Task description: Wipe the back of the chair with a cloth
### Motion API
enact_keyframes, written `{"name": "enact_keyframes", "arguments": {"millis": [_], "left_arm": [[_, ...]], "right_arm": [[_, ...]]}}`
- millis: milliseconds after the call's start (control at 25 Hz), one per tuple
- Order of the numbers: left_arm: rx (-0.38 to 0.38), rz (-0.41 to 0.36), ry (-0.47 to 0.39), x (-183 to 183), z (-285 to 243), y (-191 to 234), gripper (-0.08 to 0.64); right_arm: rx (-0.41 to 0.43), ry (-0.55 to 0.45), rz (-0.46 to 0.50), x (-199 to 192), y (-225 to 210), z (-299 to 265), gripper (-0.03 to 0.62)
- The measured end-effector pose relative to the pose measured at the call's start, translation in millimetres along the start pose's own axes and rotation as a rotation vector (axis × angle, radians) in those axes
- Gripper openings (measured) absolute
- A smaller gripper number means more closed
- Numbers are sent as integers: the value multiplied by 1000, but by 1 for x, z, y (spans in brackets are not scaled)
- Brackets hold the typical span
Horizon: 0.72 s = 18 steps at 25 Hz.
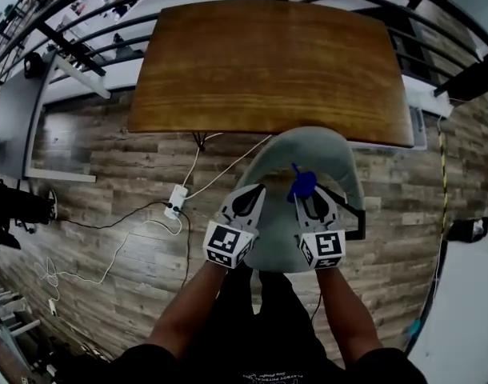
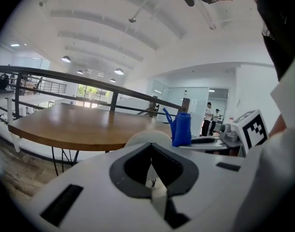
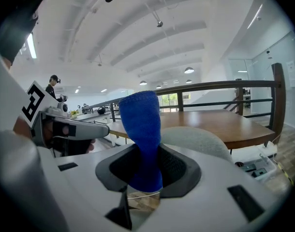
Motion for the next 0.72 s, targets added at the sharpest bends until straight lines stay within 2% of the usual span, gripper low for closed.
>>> {"name": "enact_keyframes", "arguments": {"millis": [280, 520, 720], "left_arm": [[51, 38, -15, -15, -26, 32, 6], [84, 60, -22, -21, -44, 54, 6], [97, 65, -30, -19, -58, 66, 6]], "right_arm": [[31, 16, 39, -12, -3, -51, 110], [31, 10, -1, -15, -7, -92, 110], [48, 5, 22, -12, -6, -112, 110]]}}
Point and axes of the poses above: the fingertips, and each gripper's own axes: z backward along the fingers, y to its left, x out of its top, the point moved 10 cm from there along z, backward along the fingers, and after that the axes turned 7 degrees about x, right-handed, at the moved point
